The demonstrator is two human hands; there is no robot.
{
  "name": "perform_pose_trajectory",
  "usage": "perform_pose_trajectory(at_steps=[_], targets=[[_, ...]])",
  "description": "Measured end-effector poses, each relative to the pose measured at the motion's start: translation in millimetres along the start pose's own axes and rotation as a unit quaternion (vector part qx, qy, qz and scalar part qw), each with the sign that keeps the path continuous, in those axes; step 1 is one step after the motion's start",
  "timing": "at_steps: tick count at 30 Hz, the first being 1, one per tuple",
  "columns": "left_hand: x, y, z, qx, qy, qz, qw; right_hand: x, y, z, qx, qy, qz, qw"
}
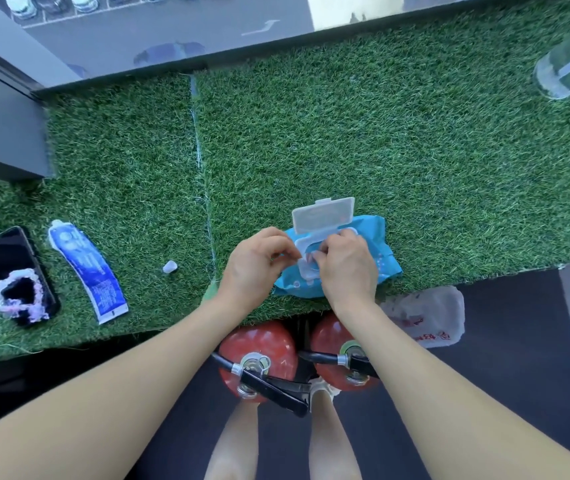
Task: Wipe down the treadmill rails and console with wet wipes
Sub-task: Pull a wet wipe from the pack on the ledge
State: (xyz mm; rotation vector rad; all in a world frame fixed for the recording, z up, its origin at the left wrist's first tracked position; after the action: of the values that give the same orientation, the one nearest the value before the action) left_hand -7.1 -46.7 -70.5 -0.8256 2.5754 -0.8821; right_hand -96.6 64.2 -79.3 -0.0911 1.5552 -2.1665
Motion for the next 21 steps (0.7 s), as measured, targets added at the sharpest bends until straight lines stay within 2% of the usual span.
perform_pose_trajectory(at_steps=[3,6,9,11,14,16,18,19,21], targets=[[-1,1,1,-0.022,-0.011,-0.008,1.0,0,2,0,0.044,0.006,0.018,0.999],[-2,2,1,-0.033,-0.027,-0.003,0.999,0,1,-4,0.152,0.021,0.033,0.988],[-1,2,0,-0.03,-0.037,0.007,0.999,1,-8,-12,0.288,0.081,0.014,0.954],[-1,2,0,-0.024,-0.045,0.007,0.999,0,-13,-19,0.339,0.129,-0.011,0.932],[1,4,-3,-0.031,-0.046,0.01,0.998,-2,-8,-20,0.344,0.145,0.026,0.927],[1,5,-5,-0.039,-0.041,0.011,0.998,0,-2,-18,0.276,0.105,0.061,0.954],[1,5,-6,-0.032,-0.042,0.012,0.999,4,-2,-15,0.212,0.075,0.056,0.973],[1,5,-7,-0.027,-0.041,0.013,0.999,6,-4,-14,0.224,0.084,0.047,0.97],[1,5,-8,-0.022,-0.038,0.013,0.999,8,-9,-14,0.315,0.127,0.028,0.94]])
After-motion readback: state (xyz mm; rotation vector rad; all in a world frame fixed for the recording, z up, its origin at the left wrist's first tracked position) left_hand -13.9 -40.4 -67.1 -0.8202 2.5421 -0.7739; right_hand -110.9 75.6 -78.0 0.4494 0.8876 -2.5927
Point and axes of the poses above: each hand's wrist, its own x-axis towards the middle knuckle, its own y-axis out of the palm, z = x × y, the point moved 2 cm from there along x, towards the middle knuckle, and after that the axes turned 14 degrees about -z, right-handed, at the moved point
